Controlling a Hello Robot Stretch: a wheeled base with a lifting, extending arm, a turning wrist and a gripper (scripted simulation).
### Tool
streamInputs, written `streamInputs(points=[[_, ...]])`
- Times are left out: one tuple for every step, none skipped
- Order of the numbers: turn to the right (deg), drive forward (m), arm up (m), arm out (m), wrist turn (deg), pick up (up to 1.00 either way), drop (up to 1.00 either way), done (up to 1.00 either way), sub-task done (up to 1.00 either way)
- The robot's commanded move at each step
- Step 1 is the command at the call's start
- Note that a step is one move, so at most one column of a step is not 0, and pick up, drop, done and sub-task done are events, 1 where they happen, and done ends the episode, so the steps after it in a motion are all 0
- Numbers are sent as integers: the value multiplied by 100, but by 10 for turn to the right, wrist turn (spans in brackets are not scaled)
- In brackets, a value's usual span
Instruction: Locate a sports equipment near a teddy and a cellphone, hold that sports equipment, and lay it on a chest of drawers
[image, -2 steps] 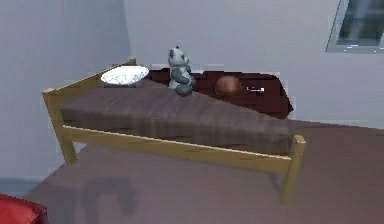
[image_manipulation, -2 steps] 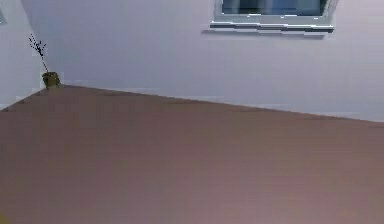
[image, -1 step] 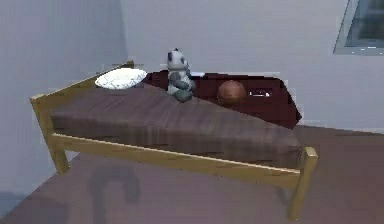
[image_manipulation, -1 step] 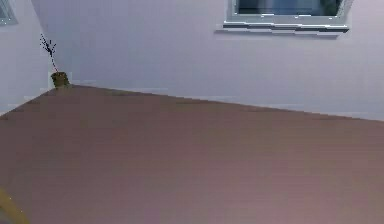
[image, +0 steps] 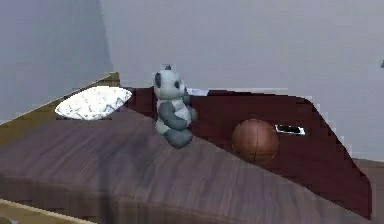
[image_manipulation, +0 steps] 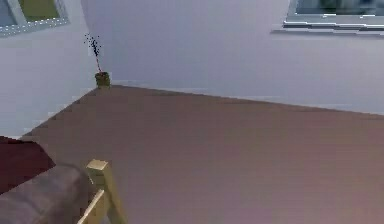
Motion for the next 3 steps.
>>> streamInputs(points=[[450,0,0,0,0,0,0,0,0],[450,0,0,0,0,0,0,0,0],[120,0,0,0,0,0,0,0,0]])
